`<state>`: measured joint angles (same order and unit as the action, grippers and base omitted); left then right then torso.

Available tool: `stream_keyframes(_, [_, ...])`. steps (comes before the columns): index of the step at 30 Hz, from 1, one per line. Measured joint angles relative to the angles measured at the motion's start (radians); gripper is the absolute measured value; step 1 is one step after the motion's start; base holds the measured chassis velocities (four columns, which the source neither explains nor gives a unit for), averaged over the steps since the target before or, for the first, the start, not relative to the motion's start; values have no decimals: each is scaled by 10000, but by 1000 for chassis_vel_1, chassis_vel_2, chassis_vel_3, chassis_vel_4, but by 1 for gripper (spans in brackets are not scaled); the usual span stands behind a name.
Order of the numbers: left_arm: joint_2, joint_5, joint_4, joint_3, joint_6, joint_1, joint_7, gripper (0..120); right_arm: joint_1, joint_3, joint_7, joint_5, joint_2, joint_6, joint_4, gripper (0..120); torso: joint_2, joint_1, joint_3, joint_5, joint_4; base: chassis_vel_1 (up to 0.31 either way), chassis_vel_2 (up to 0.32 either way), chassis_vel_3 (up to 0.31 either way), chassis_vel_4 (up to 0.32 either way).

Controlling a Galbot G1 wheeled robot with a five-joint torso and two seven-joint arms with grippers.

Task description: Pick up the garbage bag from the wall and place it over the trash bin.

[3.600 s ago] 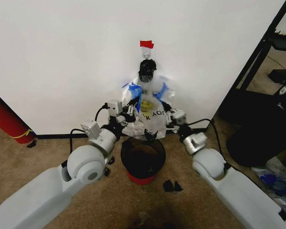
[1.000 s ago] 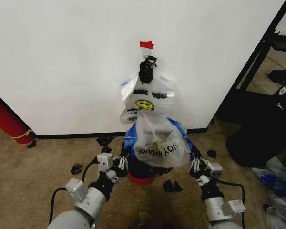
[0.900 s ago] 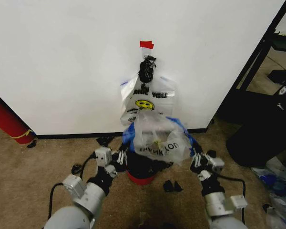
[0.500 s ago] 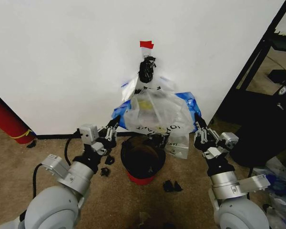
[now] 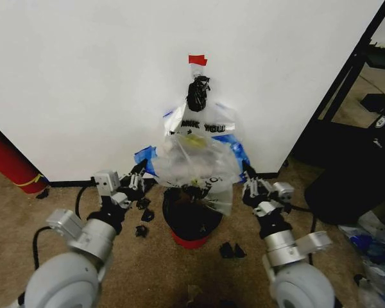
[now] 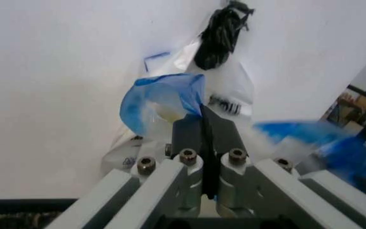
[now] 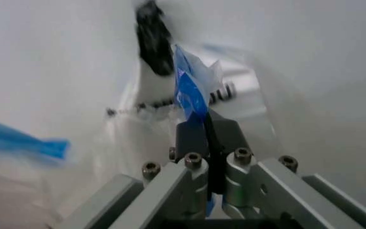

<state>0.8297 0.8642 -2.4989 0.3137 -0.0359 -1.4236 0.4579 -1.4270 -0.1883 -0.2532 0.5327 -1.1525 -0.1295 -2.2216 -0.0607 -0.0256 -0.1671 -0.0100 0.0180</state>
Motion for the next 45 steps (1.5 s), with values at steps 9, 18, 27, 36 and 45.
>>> stream_keyframes(9, [313,-97,203,-265,82,-853,174,0,-381,71,-24,-705,-492,-394,944,0,0,0,0,0,1,0,0,0,0])
stream_keyframes(18, [498,-400,162,-515,190,-1375,75,0,-742,-481,-212,-457,-67,-355,64,0,-1,1,2,-1,1,0,0,0,0])
stream_keyframes(27, [977,-938,1677,-923,1073,-941,-153,0,-506,-68,-128,-1231,-1046,-728,1476,0,-1,0,0,0,0,0,0,0,0])
stream_keyframes(36, [1429,-1593,2045,-1562,1367,-1413,-46,0,-912,-116,-306,-2002,-1279,-820,1891,0,-1,0,1,-1,1,0,0,0,0])
stream_keyframes(45, [1553,-1985,2296,-1497,1604,-2010,-29,0,-1274,-271,-350,-2424,-1408,-930,2093,0,-1,1,1,-1,2,0,0,0,0])
